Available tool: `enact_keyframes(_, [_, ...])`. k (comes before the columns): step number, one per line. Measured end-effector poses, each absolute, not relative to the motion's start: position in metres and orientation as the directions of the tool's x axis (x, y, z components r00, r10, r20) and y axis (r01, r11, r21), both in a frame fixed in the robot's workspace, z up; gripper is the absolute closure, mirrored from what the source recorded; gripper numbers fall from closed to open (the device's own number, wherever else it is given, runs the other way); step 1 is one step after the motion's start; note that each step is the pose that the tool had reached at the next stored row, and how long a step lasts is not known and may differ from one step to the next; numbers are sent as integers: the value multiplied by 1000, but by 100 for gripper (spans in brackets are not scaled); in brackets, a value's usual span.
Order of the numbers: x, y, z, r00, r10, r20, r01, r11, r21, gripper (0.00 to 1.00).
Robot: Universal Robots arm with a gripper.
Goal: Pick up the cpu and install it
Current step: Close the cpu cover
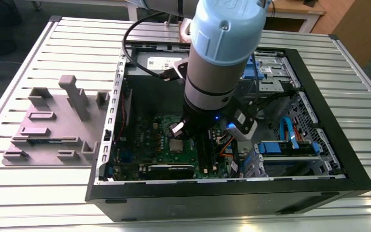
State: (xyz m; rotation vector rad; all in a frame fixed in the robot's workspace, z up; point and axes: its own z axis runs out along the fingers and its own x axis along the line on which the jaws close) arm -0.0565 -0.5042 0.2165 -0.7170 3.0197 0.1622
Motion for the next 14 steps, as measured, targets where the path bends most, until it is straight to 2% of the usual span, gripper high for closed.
enact_keyframes(14, [-56, -500, 217, -893, -446, -56, -450, 888, 92, 89])
